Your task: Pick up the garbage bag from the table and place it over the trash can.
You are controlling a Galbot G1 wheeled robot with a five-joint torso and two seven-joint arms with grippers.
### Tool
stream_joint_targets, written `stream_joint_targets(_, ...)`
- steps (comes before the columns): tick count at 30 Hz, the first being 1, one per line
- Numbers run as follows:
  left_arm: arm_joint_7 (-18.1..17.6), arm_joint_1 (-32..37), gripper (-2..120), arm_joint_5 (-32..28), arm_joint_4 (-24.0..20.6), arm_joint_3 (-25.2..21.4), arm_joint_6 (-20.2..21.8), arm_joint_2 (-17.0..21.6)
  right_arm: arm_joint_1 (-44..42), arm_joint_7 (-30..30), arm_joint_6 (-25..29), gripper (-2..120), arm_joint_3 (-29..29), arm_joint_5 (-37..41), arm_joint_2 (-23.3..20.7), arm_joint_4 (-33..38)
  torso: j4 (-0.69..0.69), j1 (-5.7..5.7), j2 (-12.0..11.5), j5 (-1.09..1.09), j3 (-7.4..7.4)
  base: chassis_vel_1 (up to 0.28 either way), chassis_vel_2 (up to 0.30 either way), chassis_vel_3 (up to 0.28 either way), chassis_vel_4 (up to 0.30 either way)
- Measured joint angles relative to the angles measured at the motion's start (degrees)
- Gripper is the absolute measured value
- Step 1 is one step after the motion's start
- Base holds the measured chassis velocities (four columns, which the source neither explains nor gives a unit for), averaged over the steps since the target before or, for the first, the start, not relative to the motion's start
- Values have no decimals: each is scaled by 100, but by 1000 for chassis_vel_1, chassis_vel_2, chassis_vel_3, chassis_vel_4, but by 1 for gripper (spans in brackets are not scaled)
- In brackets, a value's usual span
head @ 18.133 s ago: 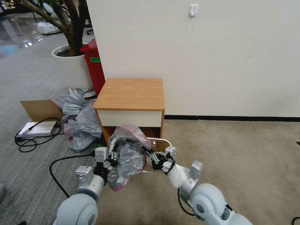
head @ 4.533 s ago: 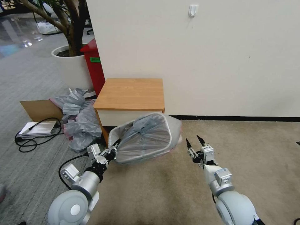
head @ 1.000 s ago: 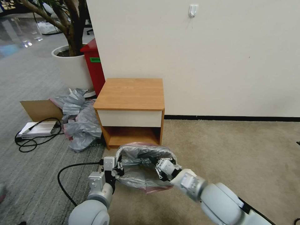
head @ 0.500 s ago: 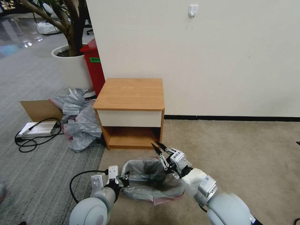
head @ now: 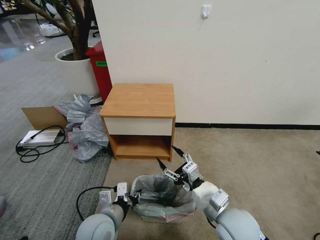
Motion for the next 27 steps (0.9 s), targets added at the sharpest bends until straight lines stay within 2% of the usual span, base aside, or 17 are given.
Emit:
stream_joint_targets(2, 0, 2, 56, 2, -5, -5, -10, 14, 22, -1, 0, 97, -1, 14, 1, -17, 0, 0, 0, 0, 0, 0, 0, 0, 0)
stream_joint_targets(3, 0, 2, 56, 2, -5, -5, -10, 14, 22, -1, 0, 97, -1, 14, 1, -17, 0, 0, 0, 0, 0, 0, 0, 0, 0)
stream_joint_targets(7, 0, 7, 70, 14, -70, -20, -15, 48, 29, 4, -4, 100, -1, 31, 25, -54, 0, 0, 0, 0, 0, 0, 0, 0, 0)
stream_joint_targets(8, 71, 51, 80, 244, -217, -32, -96, 115, -25, 296, -49, 100, 9, 62, 111, -93, 0, 0, 0, -1, 0, 0, 0, 0, 0)
stream_joint_targets(9, 71, 51, 80, 244, -217, -32, -96, 115, -25, 296, -49, 100, 9, 62, 111, -93, 0, 0, 0, -1, 0, 0, 0, 0, 0)
stream_joint_targets(10, 197, 95, 85, 546, -307, -46, -251, 158, -92, 644, -133, 100, 12, 91, 197, -105, 0, 0, 0, 0, 0, 0, 0, 0, 0)
stream_joint_targets(11, 296, 127, 88, 784, -349, -61, -407, 184, -136, 849, -184, 100, 17, 113, 256, -109, 0, 0, 0, 0, 0, 0, 0, 0, 0)
stream_joint_targets(12, 540, 206, 93, 1261, -392, -118, -876, 238, -278, 1316, -342, 100, 64, 145, 420, -121, 0, 0, 0, 0, 0, 0, 0, 0, 0)
stream_joint_targets(13, 540, 206, 93, 1261, -392, -118, -876, 238, -278, 1316, -342, 100, 64, 145, 420, -121, 0, 0, 0, 0, 0, 0, 0, 0, 0)
stream_joint_targets(14, 714, 260, 96, 1542, -402, -170, -1250, 267, -378, 1538, -400, 100, 130, 145, 521, -149, 0, 0, 0, 0, 0, 0, 0, 0, 0)
stream_joint_targets(15, 947, 324, 99, 1891, -378, -252, -1812, 295, -532, 1793, -396, 100, 241, 119, 667, -217, 1, 0, 0, 0, 0, 0, 0, 0, 0)
stream_joint_targets(16, 1054, 351, 99, 2055, -333, -306, -2133, 307, -617, 1892, -367, 100, 294, 98, 734, -268, -1, 0, 0, 1, -1, 0, 0, 0, 0)
stream_joint_targets(17, 1296, 410, 100, 2442, -165, -443, -2885, 330, -834, 2041, -227, 100, 415, 40, 879, -417, -1, 0, 0, 0, 0, 0, 0, 0, 0)
stream_joint_targets(18, 1296, 410, 100, 2442, -165, -443, -2885, 330, -834, 2041, -227, 100, 415, 40, 879, -417, -1, 0, 0, 0, 0, 0, 0, 0, 0)
stream_joint_targets(19, 1420, 449, 100, 2691, -36, -542, -3327, 344, -987, 2080, -34, 100, 505, -22, 976, -540, -1, 0, 0, -1, 0, 0, 0, 0, 0)
stream_joint_targets(22, 1495, 562, 94, 3000, 190, -748, -3966, 366, -1245, 2003, 525, 100, 781, -270, 1174, -868, -1, 0, 0, -1, 0, 0, 0, 0, 0)
stream_joint_targets(27, 1371, 590, 84, 3138, 265, -820, -4203, 336, -1286, 1854, 788, 100, 923, -369, 1245, -974, 0, 0, 0, 0, 0, 0, 0, 0, 0)
